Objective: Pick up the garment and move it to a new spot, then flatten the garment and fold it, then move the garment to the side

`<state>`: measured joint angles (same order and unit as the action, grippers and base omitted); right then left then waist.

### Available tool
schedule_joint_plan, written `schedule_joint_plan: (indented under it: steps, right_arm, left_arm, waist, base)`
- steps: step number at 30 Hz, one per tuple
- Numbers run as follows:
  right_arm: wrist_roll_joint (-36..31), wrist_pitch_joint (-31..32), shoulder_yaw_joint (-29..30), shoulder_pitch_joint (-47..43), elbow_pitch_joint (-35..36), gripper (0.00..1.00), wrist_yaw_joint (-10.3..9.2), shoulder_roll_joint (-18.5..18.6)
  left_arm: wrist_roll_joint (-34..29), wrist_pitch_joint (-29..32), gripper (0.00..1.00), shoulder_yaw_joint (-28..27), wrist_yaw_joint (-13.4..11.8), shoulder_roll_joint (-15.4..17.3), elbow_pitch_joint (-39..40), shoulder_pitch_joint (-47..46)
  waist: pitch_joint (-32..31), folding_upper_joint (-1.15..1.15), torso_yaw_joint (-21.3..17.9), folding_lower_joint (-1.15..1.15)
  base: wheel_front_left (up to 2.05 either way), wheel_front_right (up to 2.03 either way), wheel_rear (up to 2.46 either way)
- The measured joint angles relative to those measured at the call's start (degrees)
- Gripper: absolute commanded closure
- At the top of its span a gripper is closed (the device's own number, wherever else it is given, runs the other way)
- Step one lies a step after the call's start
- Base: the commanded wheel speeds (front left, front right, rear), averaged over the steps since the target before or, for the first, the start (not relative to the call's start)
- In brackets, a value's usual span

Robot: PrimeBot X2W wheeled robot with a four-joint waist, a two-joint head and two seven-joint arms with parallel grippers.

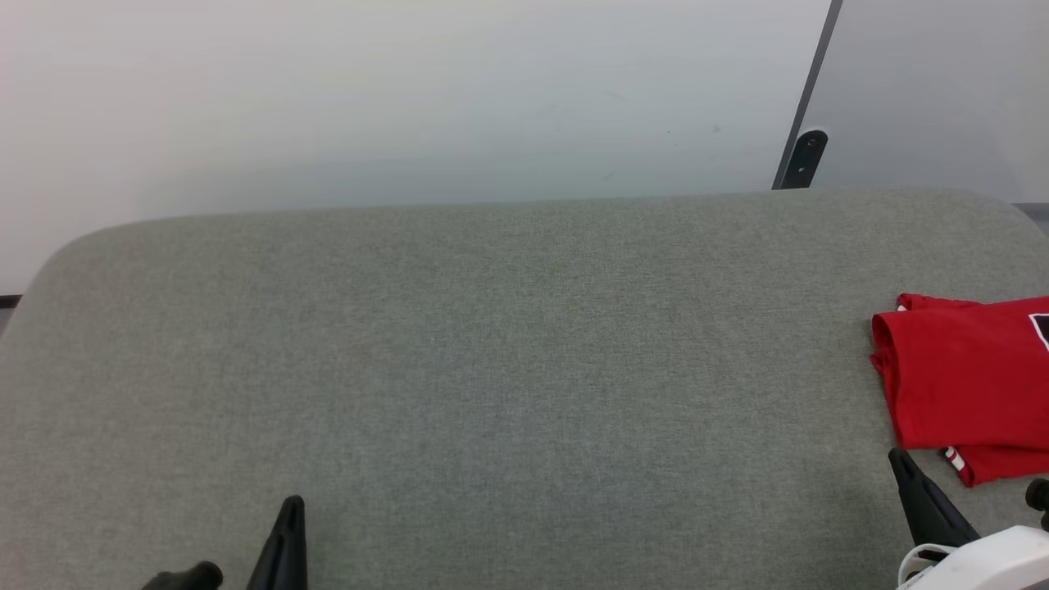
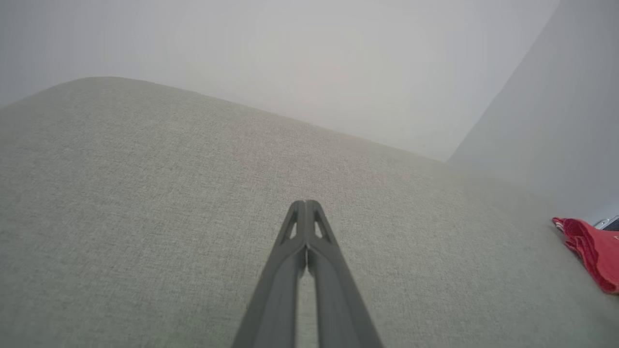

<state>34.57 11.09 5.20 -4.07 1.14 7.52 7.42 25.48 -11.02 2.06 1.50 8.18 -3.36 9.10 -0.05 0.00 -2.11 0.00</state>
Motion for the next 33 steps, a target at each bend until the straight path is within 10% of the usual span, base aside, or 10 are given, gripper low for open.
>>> schedule_joint_plan:
  steps: [33]
  right_arm:
    - [23.18,-1.77,0.4,4.09,-6.22,1.0,-0.01,-1.85]
  left_arm:
    - [27.62,6.77,1.0,-2.96,2.37,-1.8,-4.42,-6.04]
  waist:
    - [0.07,0.0,0.62,0.0]
  base:
    - [0.0,0.0,0.0]
